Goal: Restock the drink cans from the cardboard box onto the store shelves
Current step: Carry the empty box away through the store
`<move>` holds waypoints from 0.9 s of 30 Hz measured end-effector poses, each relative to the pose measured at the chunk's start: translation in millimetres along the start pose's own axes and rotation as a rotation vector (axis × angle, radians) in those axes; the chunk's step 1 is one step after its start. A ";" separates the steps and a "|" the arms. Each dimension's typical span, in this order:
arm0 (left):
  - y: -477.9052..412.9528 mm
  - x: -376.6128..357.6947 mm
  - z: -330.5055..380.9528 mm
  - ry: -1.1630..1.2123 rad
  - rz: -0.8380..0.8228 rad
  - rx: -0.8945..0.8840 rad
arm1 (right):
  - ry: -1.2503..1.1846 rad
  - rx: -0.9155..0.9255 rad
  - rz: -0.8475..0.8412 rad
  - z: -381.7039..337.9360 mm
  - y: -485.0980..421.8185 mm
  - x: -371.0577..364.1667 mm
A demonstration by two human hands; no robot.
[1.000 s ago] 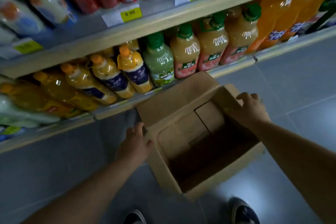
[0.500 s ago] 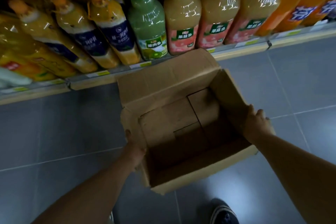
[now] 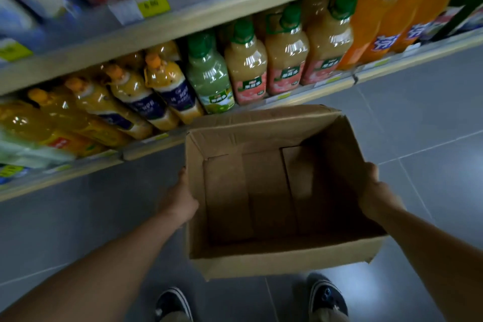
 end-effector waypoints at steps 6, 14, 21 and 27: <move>90.3 92.7 102.0 -0.096 0.053 -0.143 | -0.056 -0.014 0.126 33.7 83.3 129.1; 298.9 230.1 263.4 -0.298 0.177 -0.453 | -0.226 -0.132 0.370 138.6 287.4 329.8; 339.6 301.9 294.2 -0.409 0.458 -0.556 | -0.353 -0.079 0.485 131.4 341.6 383.0; 406.7 335.4 302.8 -0.395 0.663 -0.778 | -0.461 -0.153 0.640 148.5 423.6 392.4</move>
Point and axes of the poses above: each hand's wrist, its own y-axis away from the middle knuckle, its own x-axis out of the back of the hand, z = x × y, the point moved 4 cm from there along -y, towards the middle knuckle, and after that the axes turned 3 degrees about -x, right-handed, at the moved point
